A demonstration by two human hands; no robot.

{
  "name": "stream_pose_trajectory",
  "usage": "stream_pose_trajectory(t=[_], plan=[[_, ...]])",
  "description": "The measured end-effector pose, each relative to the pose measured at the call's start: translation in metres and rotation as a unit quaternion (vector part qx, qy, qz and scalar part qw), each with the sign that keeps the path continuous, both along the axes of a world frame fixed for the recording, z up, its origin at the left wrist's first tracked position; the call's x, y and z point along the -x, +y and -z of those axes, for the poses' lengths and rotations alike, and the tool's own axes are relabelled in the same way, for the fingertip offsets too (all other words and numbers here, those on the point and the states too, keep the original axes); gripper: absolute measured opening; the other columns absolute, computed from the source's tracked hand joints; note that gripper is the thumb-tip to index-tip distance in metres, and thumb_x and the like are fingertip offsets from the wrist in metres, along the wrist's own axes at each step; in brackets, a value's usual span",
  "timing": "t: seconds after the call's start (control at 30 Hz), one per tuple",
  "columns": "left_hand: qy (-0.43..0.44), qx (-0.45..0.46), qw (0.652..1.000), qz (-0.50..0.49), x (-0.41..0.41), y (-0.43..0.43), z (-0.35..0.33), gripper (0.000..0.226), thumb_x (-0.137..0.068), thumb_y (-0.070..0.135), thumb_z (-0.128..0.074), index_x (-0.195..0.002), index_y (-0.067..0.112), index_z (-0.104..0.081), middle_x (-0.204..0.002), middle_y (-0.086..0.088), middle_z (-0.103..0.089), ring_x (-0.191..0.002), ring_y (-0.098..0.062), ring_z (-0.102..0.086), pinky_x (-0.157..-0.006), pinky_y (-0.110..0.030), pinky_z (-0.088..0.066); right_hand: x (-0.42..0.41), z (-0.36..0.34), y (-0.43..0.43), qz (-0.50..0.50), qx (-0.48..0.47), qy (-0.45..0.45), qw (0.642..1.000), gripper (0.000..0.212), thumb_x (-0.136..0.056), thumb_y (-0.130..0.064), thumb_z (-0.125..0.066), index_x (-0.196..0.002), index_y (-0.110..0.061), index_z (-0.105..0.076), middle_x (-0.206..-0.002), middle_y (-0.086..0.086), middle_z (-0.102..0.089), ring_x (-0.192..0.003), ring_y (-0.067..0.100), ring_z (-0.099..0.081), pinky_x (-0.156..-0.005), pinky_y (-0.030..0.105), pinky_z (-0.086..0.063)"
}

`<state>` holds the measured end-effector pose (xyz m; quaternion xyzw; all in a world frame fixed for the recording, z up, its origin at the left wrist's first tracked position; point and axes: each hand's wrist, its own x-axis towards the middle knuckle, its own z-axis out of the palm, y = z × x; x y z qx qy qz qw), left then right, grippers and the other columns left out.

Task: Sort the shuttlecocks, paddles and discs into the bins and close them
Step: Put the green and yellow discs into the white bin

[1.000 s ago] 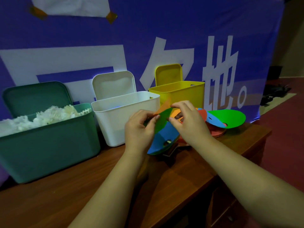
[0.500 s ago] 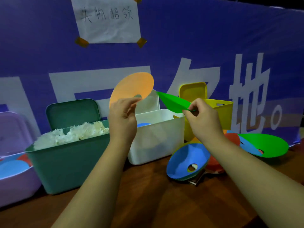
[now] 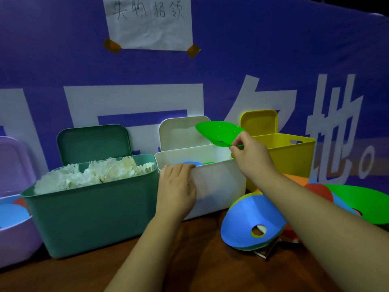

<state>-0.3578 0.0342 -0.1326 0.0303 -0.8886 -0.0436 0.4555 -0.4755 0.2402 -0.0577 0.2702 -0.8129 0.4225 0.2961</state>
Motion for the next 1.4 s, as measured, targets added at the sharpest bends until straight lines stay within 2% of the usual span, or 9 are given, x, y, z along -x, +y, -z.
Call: stream_pose_trajectory(t=[0.1,0.2,0.47,0.57,0.73,0.93,1.13,1.3,1.4], plan=[[-0.005,0.01,1.0,0.0,-0.001,-0.003,0.002,0.059,-0.077,0.012,-0.064,-0.134,0.026,-0.06,-0.126,0.007,-0.063,-0.114,-0.022,-0.054,-0.12,-0.052,-0.031,0.008,0.011,-0.013,0.014,-0.111,-0.04,0.993,0.033,-0.095,-0.021,-0.065,-0.126,-0.032,-0.069,-0.132,0.004,-0.071,-0.12,0.031,-0.063,-0.098,0.042,-0.053],[-0.012,0.009,1.0,-0.005,-0.002,-0.005,0.002,0.059,-0.077,0.012,-0.062,-0.135,0.025,-0.061,-0.127,0.006,-0.063,-0.119,-0.02,-0.053,-0.125,-0.052,-0.023,0.002,0.025,-0.014,-0.003,-0.089,-0.039,0.995,0.046,-0.094,-0.012,-0.059,-0.136,-0.029,-0.067,-0.146,0.002,-0.061,-0.133,0.028,-0.056,-0.108,0.038,-0.047],[0.03,0.021,0.997,0.065,0.004,0.043,0.003,0.043,-0.082,0.01,-0.055,-0.123,0.007,-0.065,-0.126,-0.011,-0.061,-0.118,-0.032,-0.055,-0.107,-0.043,-0.043,-0.045,0.061,0.06,0.009,-0.012,0.006,1.0,0.033,-0.097,-0.011,-0.058,-0.124,-0.024,-0.072,-0.121,0.0,-0.067,-0.112,0.018,-0.061,-0.087,0.025,-0.042],[-0.139,-0.059,0.963,0.222,0.002,0.084,0.01,0.027,-0.098,0.033,-0.058,-0.118,0.018,-0.068,-0.115,-0.001,-0.066,-0.108,-0.018,-0.059,-0.099,-0.04,-0.048,-0.06,0.073,0.094,0.03,0.0,0.032,0.999,0.027,-0.097,-0.007,-0.058,-0.11,-0.021,-0.076,-0.106,-0.001,-0.069,-0.101,0.016,-0.062,-0.083,0.027,-0.044],[-0.4,-0.006,0.884,0.243,-0.006,0.133,0.026,0.073,-0.095,0.067,-0.058,-0.152,0.022,-0.048,-0.156,0.003,-0.049,-0.142,-0.014,-0.045,-0.118,-0.035,-0.037,-0.075,0.096,0.132,0.068,0.014,0.041,0.997,0.026,-0.091,0.001,-0.059,-0.098,-0.016,-0.077,-0.099,-0.002,-0.071,-0.096,0.014,-0.063,-0.083,0.026,-0.045],[-0.358,-0.003,0.902,0.239,-0.008,0.131,0.022,0.029,-0.108,0.037,-0.052,-0.124,0.023,-0.071,-0.12,0.002,-0.073,-0.107,-0.019,-0.063,-0.084,-0.028,-0.043,-0.092,0.124,0.14,0.043,-0.016,-0.042,0.998,0.036,-0.091,0.0,-0.057,-0.117,-0.018,-0.072,-0.107,-0.009,-0.062,-0.084,0.007,-0.054,-0.079,0.02,-0.038],[-0.282,-0.092,0.934,0.198,-0.009,0.109,0.001,0.028,-0.108,0.032,-0.049,-0.1,0.015,-0.069,-0.086,-0.002,-0.072,-0.084,-0.019,-0.066,-0.078,-0.037,-0.052,-0.099,0.136,0.131,-0.007,-0.102,-0.054,0.993,0.048,-0.093,-0.005,-0.058,-0.135,-0.028,-0.061,-0.134,-0.014,-0.05,-0.085,-0.004,-0.055,-0.084,0.026,-0.049],[-0.189,-0.086,0.963,0.171,-0.017,0.096,-0.024,0.022,-0.108,0.031,-0.05,-0.102,0.021,-0.068,-0.091,-0.005,-0.072,-0.09,-0.029,-0.065,-0.076,-0.04,-0.05,-0.099,0.14,0.12,0.008,-0.185,-0.057,0.981,0.025,-0.096,-0.018,-0.067,-0.119,-0.029,-0.066,-0.154,-0.014,-0.037,-0.094,0.009,-0.064,-0.085,0.04,-0.057],[-0.151,-0.072,0.968,0.186,-0.022,0.088,-0.038,0.019,-0.108,0.03,-0.051,-0.107,0.022,-0.069,-0.092,-0.004,-0.073,-0.09,-0.028,-0.066,-0.076,-0.042,-0.052,-0.098,0.14,0.113,0.004,-0.208,-0.051,0.977,0.01,-0.097,-0.02,-0.068,-0.105,-0.026,-0.067,-0.142,-0.011,-0.047,-0.096,0.014,-0.065,-0.084,0.041,-0.055]])
